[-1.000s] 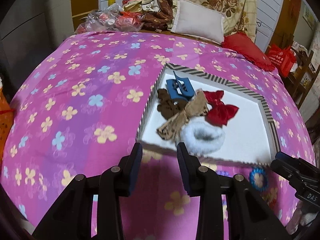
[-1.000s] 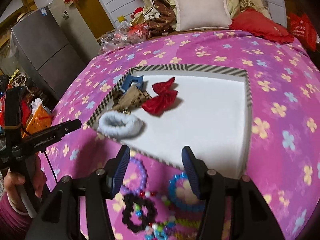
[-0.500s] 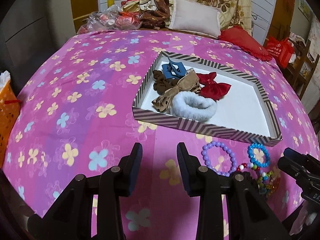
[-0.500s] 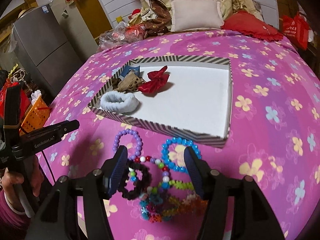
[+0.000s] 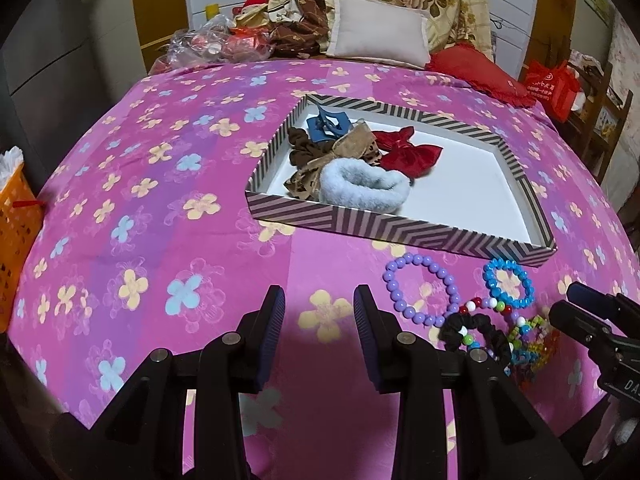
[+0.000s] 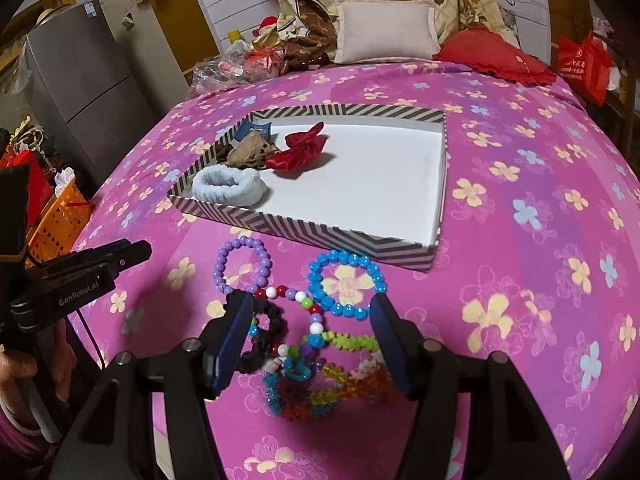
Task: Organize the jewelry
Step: 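Withdraw both tools from the tray toward the beaded bracelets, then grasp the black scrunchie with the left tool while the right tool grasps a beaded bracelet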
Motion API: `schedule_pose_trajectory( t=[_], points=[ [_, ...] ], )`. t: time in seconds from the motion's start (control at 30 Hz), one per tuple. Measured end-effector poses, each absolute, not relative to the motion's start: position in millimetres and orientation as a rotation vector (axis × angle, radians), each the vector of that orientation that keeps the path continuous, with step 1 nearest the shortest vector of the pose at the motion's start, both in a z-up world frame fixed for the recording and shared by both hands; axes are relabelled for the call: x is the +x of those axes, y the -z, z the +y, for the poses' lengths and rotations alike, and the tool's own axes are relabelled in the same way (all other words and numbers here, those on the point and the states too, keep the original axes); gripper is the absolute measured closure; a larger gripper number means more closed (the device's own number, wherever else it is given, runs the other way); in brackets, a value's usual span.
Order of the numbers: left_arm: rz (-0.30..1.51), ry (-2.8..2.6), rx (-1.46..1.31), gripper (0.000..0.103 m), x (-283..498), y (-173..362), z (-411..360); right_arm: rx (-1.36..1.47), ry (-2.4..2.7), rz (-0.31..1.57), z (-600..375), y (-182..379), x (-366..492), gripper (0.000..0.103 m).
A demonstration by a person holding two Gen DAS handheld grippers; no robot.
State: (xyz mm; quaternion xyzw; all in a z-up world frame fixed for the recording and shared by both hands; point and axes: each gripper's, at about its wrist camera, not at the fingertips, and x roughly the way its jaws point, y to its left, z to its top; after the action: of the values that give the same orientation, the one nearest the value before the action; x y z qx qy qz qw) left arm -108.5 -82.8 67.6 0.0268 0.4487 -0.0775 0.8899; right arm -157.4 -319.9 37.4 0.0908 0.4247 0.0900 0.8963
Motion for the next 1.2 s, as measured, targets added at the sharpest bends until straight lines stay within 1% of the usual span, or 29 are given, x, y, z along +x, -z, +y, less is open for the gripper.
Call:
schedule_pose_trajectory(
  t=[0.2,0.5,0.7,1.2],
  points=[
    [0.940,0.176,0.060,0.081,-114,-65,-88,0.177,-0.176,0.882,-326,-37,-162,0.037],
    [0.993,0.256,0.018,0.081,-121,-56,-95,0.151,-0.150,0.923,-342,-25,-171,0.037],
    [1.047,0.383,-0.012,0.081,-129,-48,-112,0.130,-0.143,0.940,-348,-17,-178,0.037],
    [1.108,0.529,0.005,0.081,-128,-26,-147,0.162,-0.139,0.937,-359,-14,-174,0.037]
  ],
)
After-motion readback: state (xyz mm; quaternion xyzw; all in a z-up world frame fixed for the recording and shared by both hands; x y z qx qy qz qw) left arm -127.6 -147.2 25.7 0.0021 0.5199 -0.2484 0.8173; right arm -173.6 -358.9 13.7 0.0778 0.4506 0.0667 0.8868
